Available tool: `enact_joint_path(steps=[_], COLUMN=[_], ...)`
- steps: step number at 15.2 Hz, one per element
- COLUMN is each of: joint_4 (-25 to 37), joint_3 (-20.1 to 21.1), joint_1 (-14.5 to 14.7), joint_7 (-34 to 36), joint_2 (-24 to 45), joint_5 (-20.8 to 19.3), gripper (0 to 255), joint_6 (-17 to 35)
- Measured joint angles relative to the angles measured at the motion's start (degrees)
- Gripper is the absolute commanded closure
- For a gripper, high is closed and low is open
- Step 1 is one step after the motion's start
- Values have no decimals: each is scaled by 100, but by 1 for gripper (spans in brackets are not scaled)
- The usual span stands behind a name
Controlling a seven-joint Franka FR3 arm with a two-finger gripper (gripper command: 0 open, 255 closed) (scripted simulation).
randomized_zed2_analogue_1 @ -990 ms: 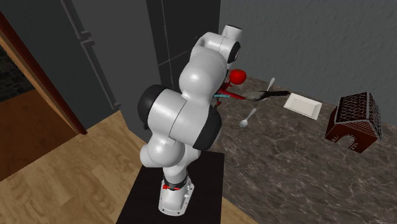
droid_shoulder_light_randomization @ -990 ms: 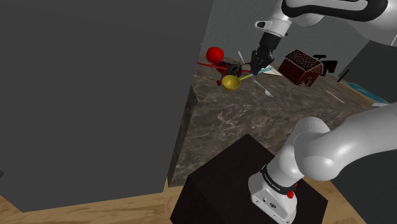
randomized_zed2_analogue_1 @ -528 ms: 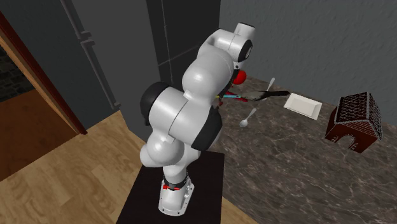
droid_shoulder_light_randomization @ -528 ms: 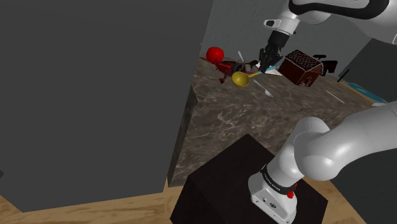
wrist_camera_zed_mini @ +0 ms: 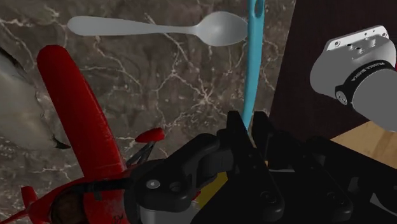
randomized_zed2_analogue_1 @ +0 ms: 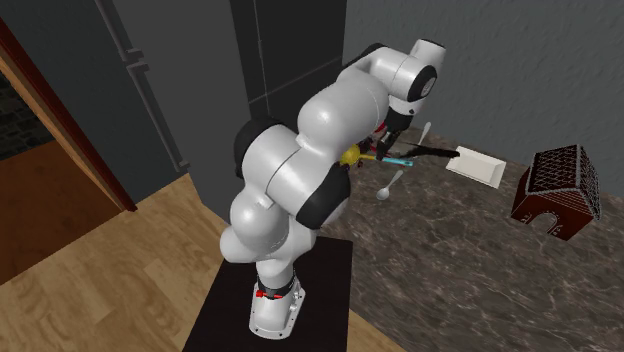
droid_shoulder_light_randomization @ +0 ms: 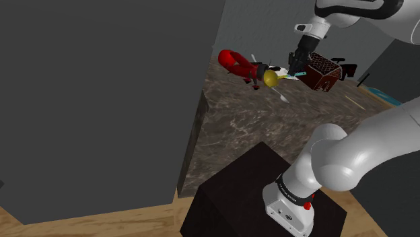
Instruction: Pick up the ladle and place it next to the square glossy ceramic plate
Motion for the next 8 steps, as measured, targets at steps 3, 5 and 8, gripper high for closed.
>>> enact_joint_path(steps=[3,5,8], joint_4=[430,687,1243], joint_3=[-670,-1133,-2507], joint_1=[159,302,661], joint_7=[-607,-998,-2131], joint_2=[438,755,2007], joint_5=[106,246,1065], gripper=[255,255,255], joint_6=[-14,-16,-86])
